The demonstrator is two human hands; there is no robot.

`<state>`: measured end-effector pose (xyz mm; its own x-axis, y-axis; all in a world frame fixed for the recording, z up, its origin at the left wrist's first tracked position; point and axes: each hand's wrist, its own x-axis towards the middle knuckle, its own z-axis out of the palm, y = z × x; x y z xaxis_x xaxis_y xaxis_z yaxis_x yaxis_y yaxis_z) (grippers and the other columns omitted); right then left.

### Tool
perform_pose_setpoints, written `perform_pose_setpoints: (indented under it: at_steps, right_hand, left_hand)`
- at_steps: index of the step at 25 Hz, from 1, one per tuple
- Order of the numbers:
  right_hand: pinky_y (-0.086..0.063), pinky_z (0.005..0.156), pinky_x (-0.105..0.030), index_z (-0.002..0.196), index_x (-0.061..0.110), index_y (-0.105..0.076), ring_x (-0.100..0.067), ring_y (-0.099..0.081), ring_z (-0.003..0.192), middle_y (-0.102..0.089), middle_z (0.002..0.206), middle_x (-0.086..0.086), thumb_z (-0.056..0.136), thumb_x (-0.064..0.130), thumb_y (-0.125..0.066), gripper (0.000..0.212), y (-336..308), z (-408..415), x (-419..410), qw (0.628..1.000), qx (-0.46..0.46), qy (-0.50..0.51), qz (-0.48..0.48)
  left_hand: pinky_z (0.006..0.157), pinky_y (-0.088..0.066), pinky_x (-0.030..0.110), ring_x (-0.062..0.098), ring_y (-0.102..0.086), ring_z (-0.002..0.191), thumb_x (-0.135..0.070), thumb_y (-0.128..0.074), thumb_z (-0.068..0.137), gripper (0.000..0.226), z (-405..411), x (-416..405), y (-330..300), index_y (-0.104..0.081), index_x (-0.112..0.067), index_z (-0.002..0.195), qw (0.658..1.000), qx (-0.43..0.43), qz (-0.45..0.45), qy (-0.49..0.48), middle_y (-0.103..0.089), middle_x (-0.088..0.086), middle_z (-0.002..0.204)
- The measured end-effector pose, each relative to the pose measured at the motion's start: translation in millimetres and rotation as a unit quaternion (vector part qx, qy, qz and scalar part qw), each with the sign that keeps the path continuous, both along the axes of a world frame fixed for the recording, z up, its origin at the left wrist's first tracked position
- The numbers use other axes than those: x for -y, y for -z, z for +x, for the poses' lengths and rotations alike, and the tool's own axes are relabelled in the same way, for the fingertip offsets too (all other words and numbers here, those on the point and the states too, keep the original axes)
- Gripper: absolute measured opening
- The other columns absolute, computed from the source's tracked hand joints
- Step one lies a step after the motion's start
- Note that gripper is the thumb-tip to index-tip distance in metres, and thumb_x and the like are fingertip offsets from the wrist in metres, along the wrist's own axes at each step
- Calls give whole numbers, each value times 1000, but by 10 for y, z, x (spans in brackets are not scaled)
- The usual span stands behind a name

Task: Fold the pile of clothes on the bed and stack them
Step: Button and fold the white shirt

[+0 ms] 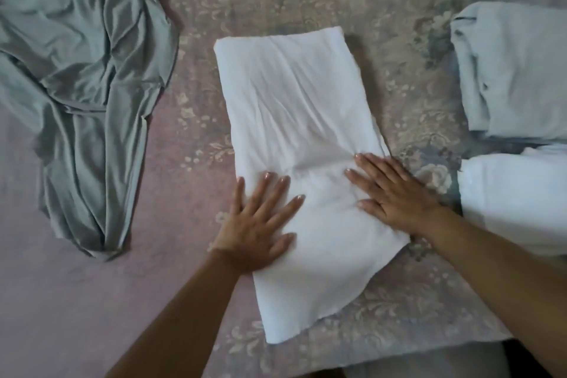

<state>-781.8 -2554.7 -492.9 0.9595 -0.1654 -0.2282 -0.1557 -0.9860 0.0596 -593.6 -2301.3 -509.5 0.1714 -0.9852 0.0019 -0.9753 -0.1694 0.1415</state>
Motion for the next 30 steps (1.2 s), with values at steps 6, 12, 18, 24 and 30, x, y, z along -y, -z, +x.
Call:
perform_pose_setpoints:
  at_steps: [6, 12, 18, 24, 30]
  right_hand:
    - [-12, 114, -44, 152, 30, 0, -25, -15, 143, -15, 157, -7, 99, 55, -9, 59, 50, -34, 50, 999, 18, -2, 32]
    - [-21, 113, -48, 152, 25, -10, -28, -20, 143, -21, 156, -12, 100, 48, -18, 57, 141, -92, 139, 989, 119, -59, 64]
    - [-14, 115, -47, 151, 30, -14, -28, -12, 146, -14, 158, -8, 101, 47, -16, 52, 207, -131, 228, 980, 153, -107, 72]
    - [-14, 111, -53, 152, 29, -12, -27, -11, 146, -13, 159, -4, 102, 49, -11, 55, 188, -146, 203, 979, 152, -135, 6]
    - [-13, 115, -42, 152, 18, -16, -25, -12, 146, -11, 159, -9, 89, 72, -19, 83, 88, -657, 73, 955, 81, -283, 44]
  left_hand:
    - [109, -13, 66, 36, -19, 143, -55, -35, 90, 64, -23, -23, -13, -32, -28, 147, 1000, 8, 4, -2, -26, 11, 155]
    - [109, -17, 66, 34, -18, 144, -52, -34, 93, 61, -46, -46, -39, -33, -24, 147, 999, 28, -36, 2, -24, 11, 155]
    - [111, -8, 64, 34, -13, 145, -50, -29, 94, 61, -46, -67, -7, -29, -21, 148, 996, 75, -49, 12, -22, 11, 156]
    - [110, -12, 64, 31, -15, 145, -44, -28, 97, 59, -30, -45, 4, -29, -14, 148, 993, 90, -45, 54, -22, 10, 156]
    - [114, -15, 53, 32, -13, 146, -77, -20, 81, 98, -430, -568, -187, -24, -7, 149, 981, 40, 33, 184, -14, 15, 158]
